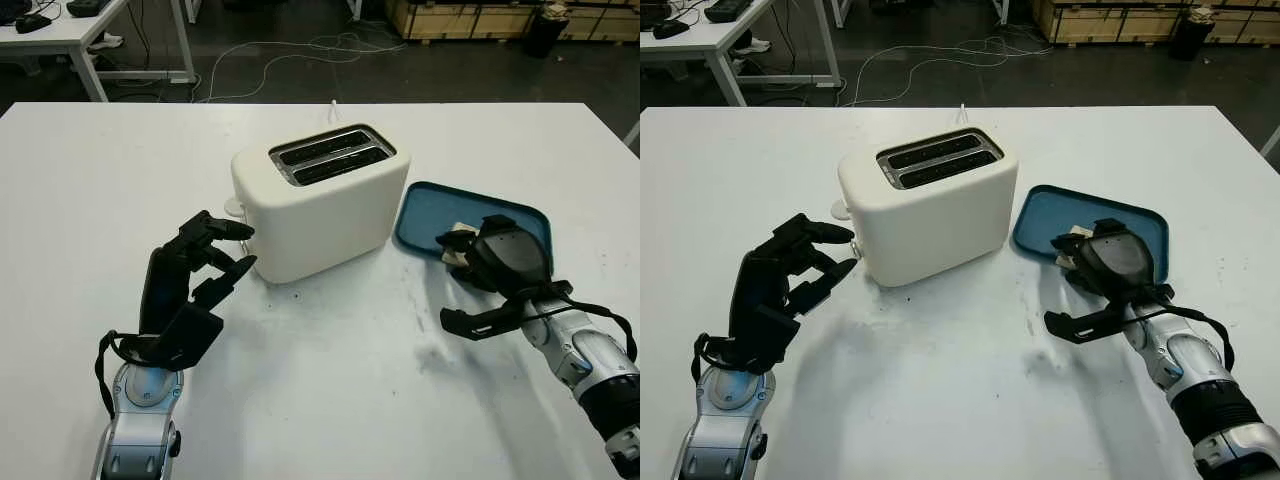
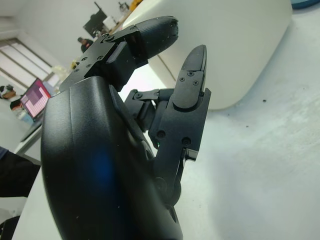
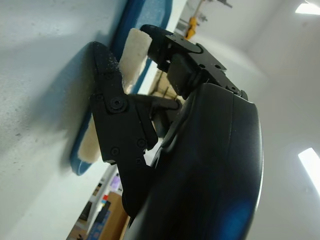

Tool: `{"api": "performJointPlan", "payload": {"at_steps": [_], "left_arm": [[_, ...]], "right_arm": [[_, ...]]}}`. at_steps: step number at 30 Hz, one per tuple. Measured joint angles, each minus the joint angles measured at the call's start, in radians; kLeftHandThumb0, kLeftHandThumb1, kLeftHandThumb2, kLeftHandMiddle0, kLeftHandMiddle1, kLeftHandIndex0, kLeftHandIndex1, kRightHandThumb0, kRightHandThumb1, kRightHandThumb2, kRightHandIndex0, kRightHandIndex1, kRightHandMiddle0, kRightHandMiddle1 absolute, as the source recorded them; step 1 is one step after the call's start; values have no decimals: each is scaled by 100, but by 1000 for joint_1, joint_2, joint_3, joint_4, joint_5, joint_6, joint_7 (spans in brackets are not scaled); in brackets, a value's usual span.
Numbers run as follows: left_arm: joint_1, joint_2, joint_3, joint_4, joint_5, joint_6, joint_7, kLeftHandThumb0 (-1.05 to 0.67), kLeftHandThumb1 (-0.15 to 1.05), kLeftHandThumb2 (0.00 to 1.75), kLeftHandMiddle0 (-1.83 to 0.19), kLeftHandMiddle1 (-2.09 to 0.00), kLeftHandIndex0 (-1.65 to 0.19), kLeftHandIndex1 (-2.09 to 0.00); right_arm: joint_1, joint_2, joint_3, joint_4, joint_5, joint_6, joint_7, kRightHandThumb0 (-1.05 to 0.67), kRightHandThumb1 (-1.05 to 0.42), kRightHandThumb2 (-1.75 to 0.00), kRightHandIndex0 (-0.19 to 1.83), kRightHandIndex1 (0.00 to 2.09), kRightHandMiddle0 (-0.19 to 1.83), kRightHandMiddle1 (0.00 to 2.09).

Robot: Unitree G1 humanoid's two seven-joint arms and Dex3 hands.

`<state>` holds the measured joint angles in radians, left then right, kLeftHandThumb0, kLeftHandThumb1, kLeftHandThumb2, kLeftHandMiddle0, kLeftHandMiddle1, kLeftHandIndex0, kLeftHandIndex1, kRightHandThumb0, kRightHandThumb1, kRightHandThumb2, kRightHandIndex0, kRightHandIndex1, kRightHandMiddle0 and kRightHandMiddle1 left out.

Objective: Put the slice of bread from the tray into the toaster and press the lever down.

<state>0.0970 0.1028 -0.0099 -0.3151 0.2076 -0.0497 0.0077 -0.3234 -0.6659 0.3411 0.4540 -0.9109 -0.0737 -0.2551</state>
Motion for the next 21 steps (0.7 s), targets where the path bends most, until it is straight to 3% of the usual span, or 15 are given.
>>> {"api": "performJointPlan", "payload": {"at_steps": [3, 6, 11, 21], "left_arm": [[1, 0, 0, 0, 0, 0, 0, -23, 92, 15, -61, -151, -53, -104], [2, 0, -1, 0, 0, 0, 0, -22, 92, 15, -61, -151, -53, -104], [3, -1, -1, 0, 0, 0, 0, -23, 92, 15, -61, -151, -53, -104], [4, 1, -2, 14, 3, -15, 0, -23, 92, 15, -62, -151, -53, -104]], "right_arm": [[3, 0, 5, 0, -10, 0, -31, -42, -87, -1, 98, 175, 62, 121], [4, 0, 22, 12, -47, 0, -98, -51, -91, -10, 91, 175, 56, 152], [2, 1, 42, 87, -63, -39, -285, -53, -92, -24, 88, 175, 51, 171], [-105, 10, 64, 254, -67, -154, -622, -48, -92, -40, 85, 175, 47, 175]]}}
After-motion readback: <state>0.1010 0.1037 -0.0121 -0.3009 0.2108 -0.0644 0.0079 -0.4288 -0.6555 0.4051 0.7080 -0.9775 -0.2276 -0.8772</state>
